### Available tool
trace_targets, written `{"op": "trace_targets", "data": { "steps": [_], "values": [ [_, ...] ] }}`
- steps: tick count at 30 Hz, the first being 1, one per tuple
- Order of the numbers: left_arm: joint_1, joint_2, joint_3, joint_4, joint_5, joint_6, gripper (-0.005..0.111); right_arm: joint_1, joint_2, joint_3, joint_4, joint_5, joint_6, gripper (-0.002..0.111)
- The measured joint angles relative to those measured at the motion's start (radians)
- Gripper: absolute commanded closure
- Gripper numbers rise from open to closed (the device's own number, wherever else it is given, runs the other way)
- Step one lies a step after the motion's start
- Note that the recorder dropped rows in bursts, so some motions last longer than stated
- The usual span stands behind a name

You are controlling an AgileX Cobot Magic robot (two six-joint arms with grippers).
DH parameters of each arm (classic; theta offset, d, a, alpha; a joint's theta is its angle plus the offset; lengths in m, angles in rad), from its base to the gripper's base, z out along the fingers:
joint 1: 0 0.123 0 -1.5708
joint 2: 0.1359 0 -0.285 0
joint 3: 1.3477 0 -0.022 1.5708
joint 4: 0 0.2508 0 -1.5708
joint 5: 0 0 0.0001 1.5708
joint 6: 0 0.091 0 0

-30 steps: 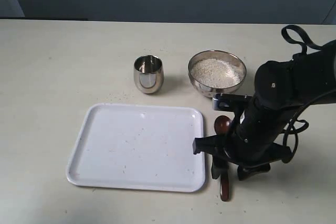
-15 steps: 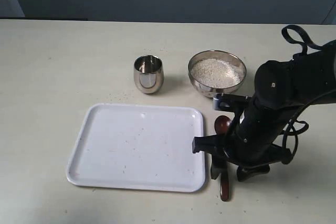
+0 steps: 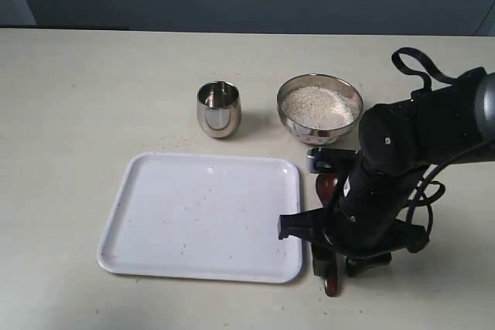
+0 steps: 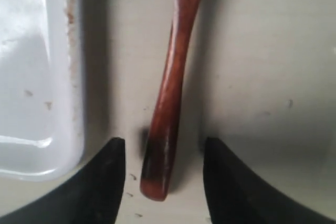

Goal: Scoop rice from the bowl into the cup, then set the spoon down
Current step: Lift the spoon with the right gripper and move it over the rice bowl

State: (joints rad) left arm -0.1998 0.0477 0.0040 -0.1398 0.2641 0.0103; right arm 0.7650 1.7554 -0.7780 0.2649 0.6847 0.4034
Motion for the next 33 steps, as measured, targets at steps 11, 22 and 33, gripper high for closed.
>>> {"op": "trace_targets", "data": {
  "steps": [11, 22, 33],
  "values": [
    [0.0, 0.0, 0.0, 0.0, 0.0, 0.0, 0.106, 0.0, 0.032, -0.006, -0.003, 0.028, 0.004, 0.105],
    [0.0, 0.0, 0.0, 0.0, 0.0, 0.0, 0.106, 0.002, 0.012, 0.0, -0.028, 0.197, -0.057, 0.108],
    [0.0, 0.0, 0.0, 0.0, -0.002, 0.0, 0.106, 0.004, -0.237, -0.131, -0.475, 0.521, -0.161, 0.108]
  ]
}}
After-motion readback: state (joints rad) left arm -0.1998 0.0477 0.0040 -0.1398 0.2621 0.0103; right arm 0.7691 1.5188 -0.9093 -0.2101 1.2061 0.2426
